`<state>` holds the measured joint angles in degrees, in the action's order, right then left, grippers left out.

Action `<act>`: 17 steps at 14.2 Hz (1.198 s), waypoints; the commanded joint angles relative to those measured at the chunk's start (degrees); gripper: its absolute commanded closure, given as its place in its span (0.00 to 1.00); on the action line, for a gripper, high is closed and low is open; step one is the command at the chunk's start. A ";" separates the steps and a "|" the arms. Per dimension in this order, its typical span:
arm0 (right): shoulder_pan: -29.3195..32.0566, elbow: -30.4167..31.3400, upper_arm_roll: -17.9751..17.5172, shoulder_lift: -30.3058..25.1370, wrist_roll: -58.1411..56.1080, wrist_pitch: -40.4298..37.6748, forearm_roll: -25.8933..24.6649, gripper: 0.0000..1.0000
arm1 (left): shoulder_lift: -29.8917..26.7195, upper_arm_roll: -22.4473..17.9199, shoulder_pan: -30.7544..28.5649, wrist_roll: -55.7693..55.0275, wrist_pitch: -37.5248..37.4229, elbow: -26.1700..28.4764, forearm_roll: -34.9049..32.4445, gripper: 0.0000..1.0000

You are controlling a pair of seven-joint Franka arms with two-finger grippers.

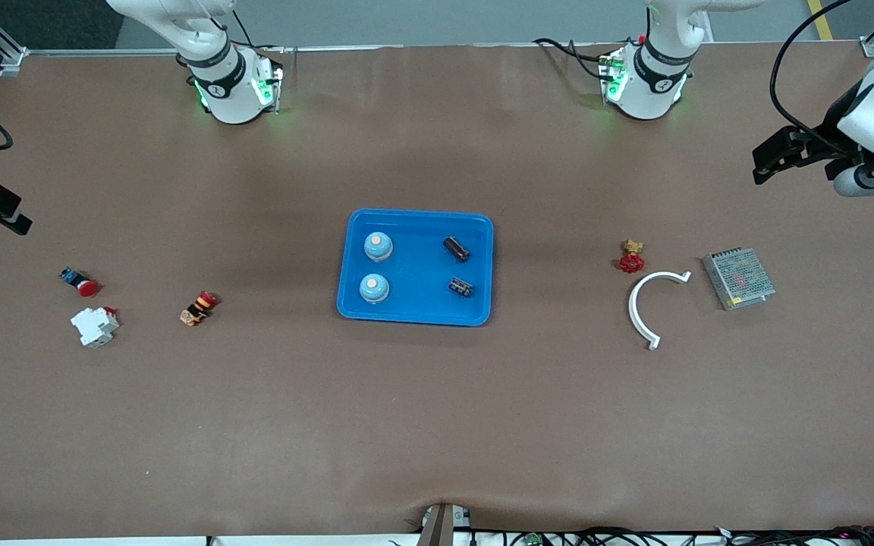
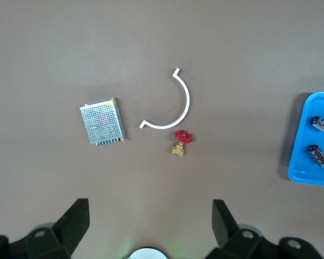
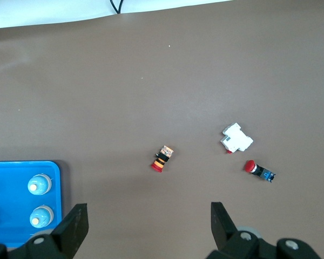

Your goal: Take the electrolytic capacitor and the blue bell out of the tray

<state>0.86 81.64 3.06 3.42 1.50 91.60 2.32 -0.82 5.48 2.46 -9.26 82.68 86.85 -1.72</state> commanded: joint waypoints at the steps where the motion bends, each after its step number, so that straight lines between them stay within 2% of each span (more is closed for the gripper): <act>1: 1.08 0.10 -0.87 -0.08 0.43 0.34 -0.38 0.00 | 0.12 0.06 -0.18 1.18 -1.03 -1.15 -1.09 0.00; 7: 1.16 0.10 -0.87 0.01 0.43 0.42 -0.47 0.00 | 0.56 0.50 0.09 0.65 -1.20 -0.37 -1.00 0.00; 11: 1.17 0.10 -0.87 0.01 0.43 0.51 -0.47 0.00 | 3.19 0.76 1.14 0.12 -0.59 1.74 0.66 0.00; 14: 1.17 0.19 -0.87 0.10 0.43 0.60 -0.47 0.00 | 5.48 1.29 2.81 -1.02 3.09 4.55 2.07 0.00; 17: 1.08 4.99 -0.87 -0.25 0.52 5.15 -0.38 0.00 | 9.51 2.25 5.87 -7.06 4.33 4.73 3.74 0.00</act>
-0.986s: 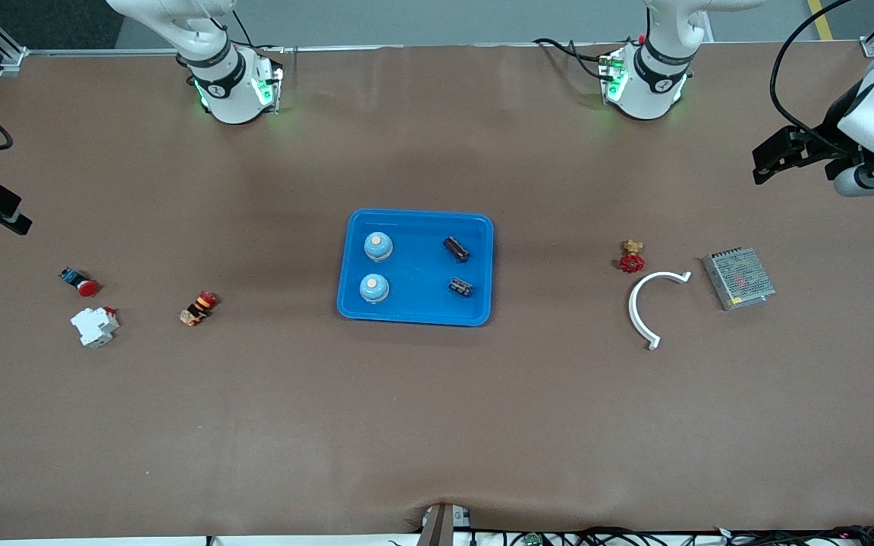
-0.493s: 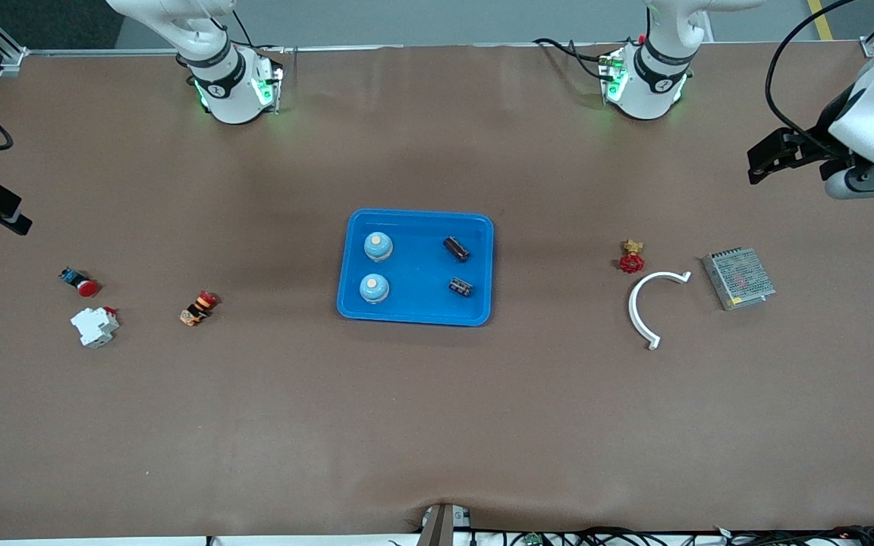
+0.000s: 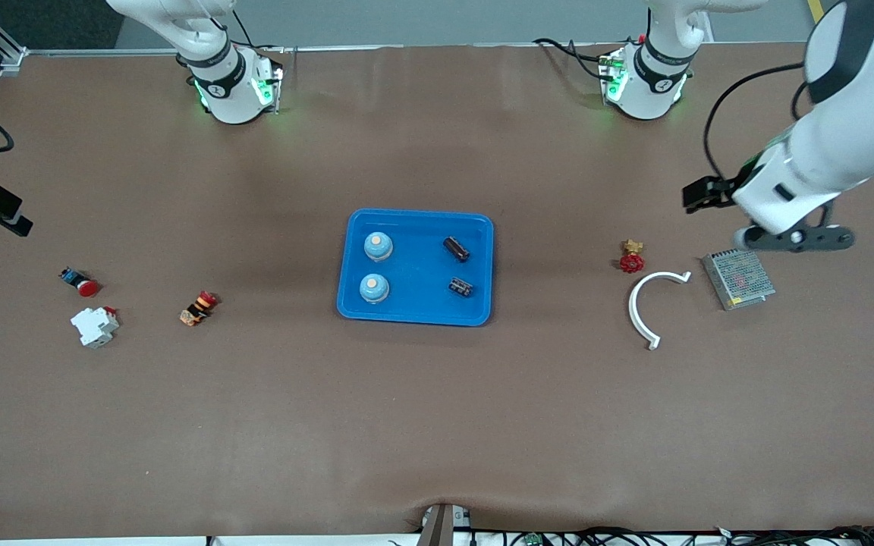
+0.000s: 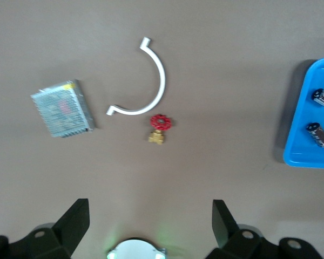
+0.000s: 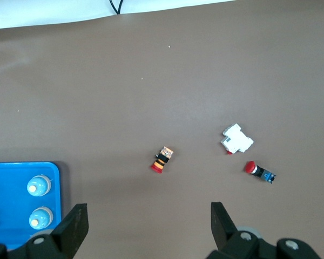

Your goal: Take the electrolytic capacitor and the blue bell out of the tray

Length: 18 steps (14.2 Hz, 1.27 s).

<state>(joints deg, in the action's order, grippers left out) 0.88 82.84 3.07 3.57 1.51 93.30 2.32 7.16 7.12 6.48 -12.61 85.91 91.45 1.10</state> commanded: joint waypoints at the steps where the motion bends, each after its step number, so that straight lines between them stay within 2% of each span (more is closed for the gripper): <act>1: 0.97 6.17 -0.87 -0.58 0.86 5.55 -0.38 0.00 | 3.02 0.79 3.44 -6.35 2.05 0.13 0.92 0.00; 4: 0.36 10.67 -1.04 -0.58 8.22 7.86 0.23 0.00 | 8.11 0.88 8.97 -14.69 7.49 0.13 1.01 0.00; 7: 1.40 12.60 -1.04 2.04 8.34 10.31 0.23 0.00 | 14.35 0.88 15.04 -26.89 15.13 0.22 1.01 0.00; 11: -0.16 27.07 -1.22 0.92 9.91 24.26 0.41 0.00 | 23.05 0.79 21.63 -42.19 27.34 -0.04 1.01 0.00; 14: -8.40 33.60 -1.22 0.91 20.59 29.73 0.50 0.00 | 27.63 0.79 25.59 -54.24 36.23 -0.31 0.74 0.00; 16: -15.86 36.33 -1.22 1.18 30.61 34.03 0.41 0.00 | 30.09 0.79 26.39 -60.57 43.34 -0.57 0.83 0.00; 18: -23.08 37.57 -1.22 2.75 38.18 38.25 0.41 0.00 | 32.46 0.79 28.49 -66.72 47.31 -1.01 0.74 0.00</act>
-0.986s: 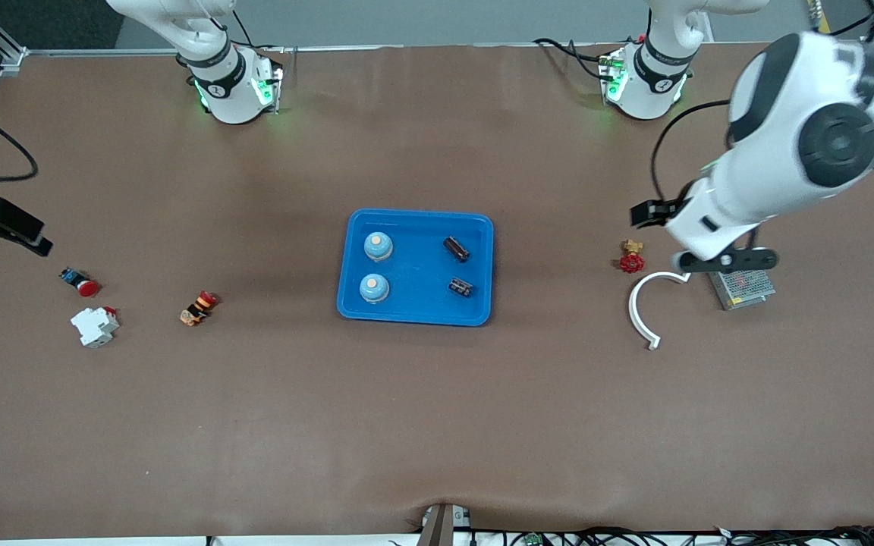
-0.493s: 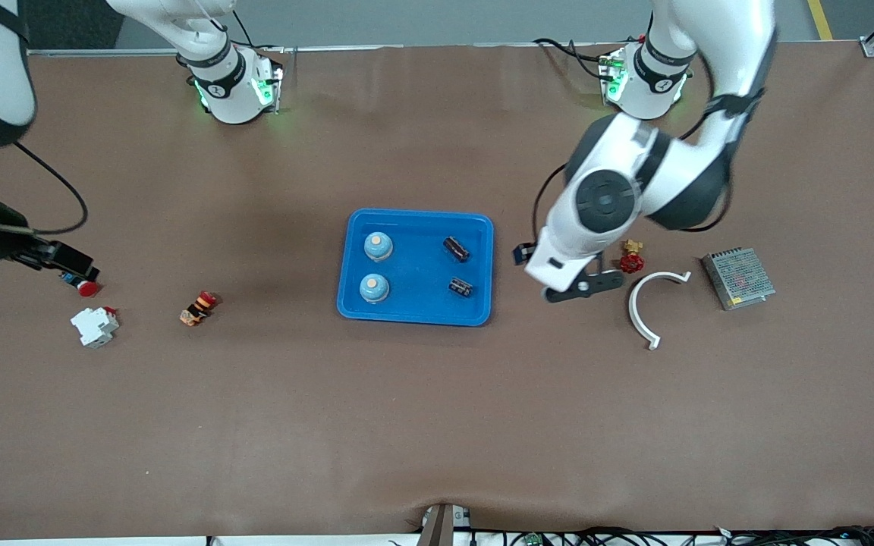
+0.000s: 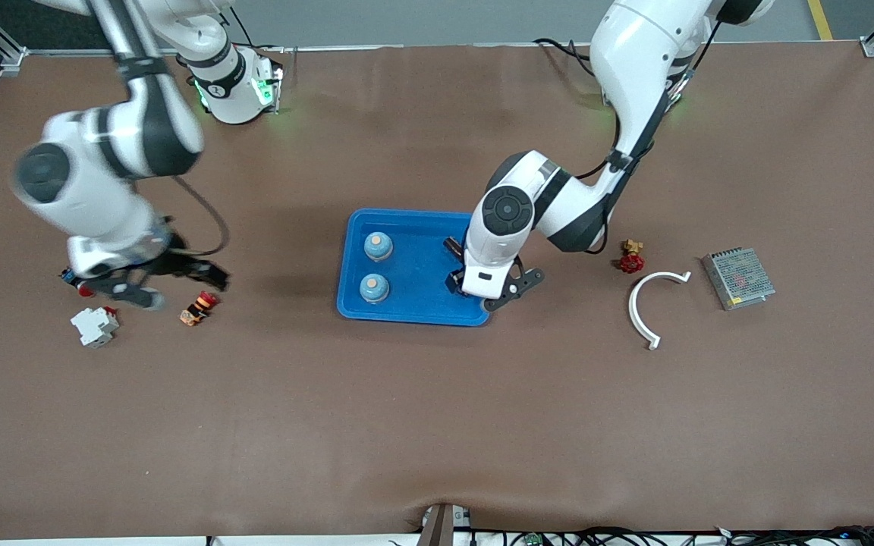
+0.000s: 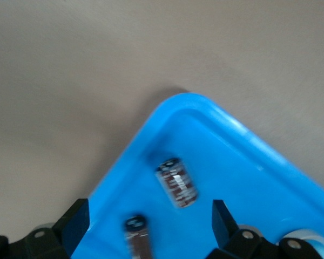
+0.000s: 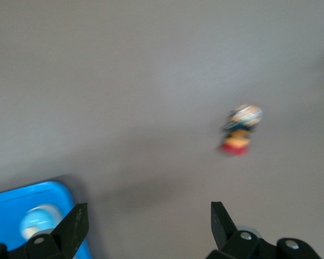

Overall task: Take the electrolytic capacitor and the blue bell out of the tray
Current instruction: 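Reach the left gripper to a capacitor while the right gripper reaches a bell, then grasp the brown capacitor with the left gripper while the right gripper grasps the bell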

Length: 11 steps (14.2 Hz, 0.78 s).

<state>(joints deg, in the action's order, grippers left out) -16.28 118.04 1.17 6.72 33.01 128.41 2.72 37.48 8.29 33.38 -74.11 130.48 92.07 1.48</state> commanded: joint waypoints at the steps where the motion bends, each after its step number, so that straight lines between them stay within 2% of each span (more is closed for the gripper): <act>1: -8.92 2.28 0.68 1.27 9.76 4.47 0.00 0.00 | 3.11 -0.47 2.21 -7.78 3.72 -2.59 0.27 0.00; 3: -13.67 2.28 0.68 4.43 14.16 7.63 0.00 0.00 | 3.73 -0.38 2.30 -8.86 3.82 -2.95 0.36 0.03; 7: -19.13 1.76 0.76 11.20 19.89 13.52 -0.08 0.00 | 6.28 -0.73 3.01 -10.44 5.84 -3.04 0.19 0.19; 8: -20.19 1.76 0.76 12.52 20.59 14.75 -0.08 0.00 | 7.07 -0.73 3.01 -10.53 6.28 -3.30 0.27 0.29; 11: -23.61 0.27 0.76 16.65 23.58 16.78 -0.17 0.00 | 8.48 -0.82 3.01 -10.97 6.37 -4.27 0.19 0.40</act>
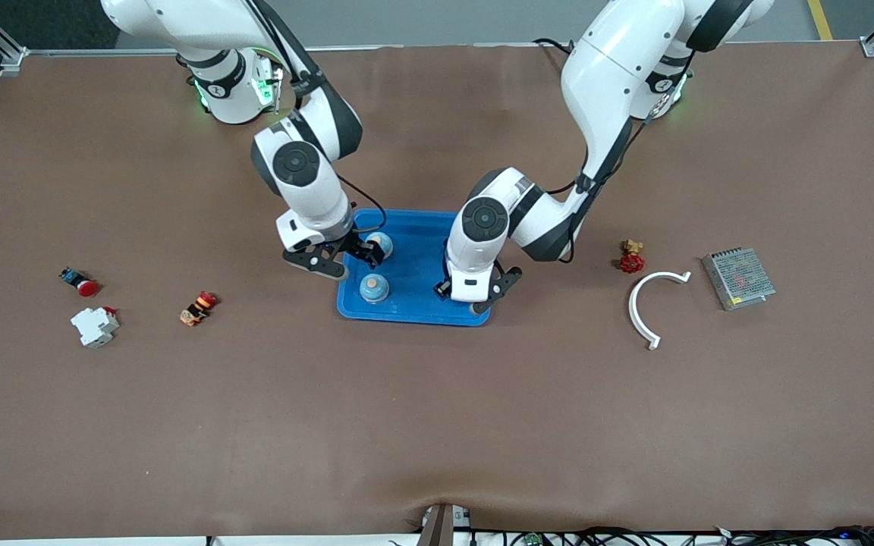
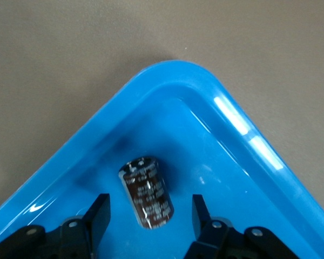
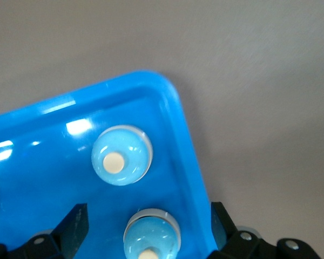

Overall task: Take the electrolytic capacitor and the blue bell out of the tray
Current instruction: 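Grasp the brown capacitor with the left gripper while the right gripper grasps the bell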

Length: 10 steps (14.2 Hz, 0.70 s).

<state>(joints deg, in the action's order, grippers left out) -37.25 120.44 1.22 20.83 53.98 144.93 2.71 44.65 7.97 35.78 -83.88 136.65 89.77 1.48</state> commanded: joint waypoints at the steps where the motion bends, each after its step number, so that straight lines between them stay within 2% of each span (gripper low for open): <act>1: -3.44 -2.57 0.71 3.41 2.97 0.26 -0.17 0.00 | 1.31 -0.50 0.52 -0.77 0.19 -2.06 0.27 0.52; 2: -3.79 -2.75 0.71 4.12 3.06 0.35 -0.51 0.00 | 1.31 -0.50 -0.01 -0.59 0.19 -2.15 0.45 0.70; 3: -4.06 -2.75 0.71 4.56 3.06 0.35 -0.87 0.00 | 1.23 -0.50 -0.10 -0.33 0.11 -2.49 0.45 0.93; 4: -4.58 -2.75 0.71 5.17 2.97 0.27 -0.87 0.00 | 0.88 -0.50 -0.10 -0.32 0.02 -3.02 0.36 1.00; 7: -5.38 -2.66 0.71 6.58 2.53 0.35 -1.04 0.00 | -1.84 -0.67 -0.80 0.81 -4.61 -3.46 -0.43 1.00; 10: -5.55 -2.49 0.71 6.94 2.53 0.35 -1.13 0.00 | -8.33 -0.67 -4.04 5.91 -12.18 -3.73 -0.34 1.00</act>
<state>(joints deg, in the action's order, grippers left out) -41.90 118.81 1.25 27.13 55.82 145.48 2.35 42.18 7.40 34.18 -80.56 129.23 84.83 1.43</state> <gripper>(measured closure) 0.000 0.665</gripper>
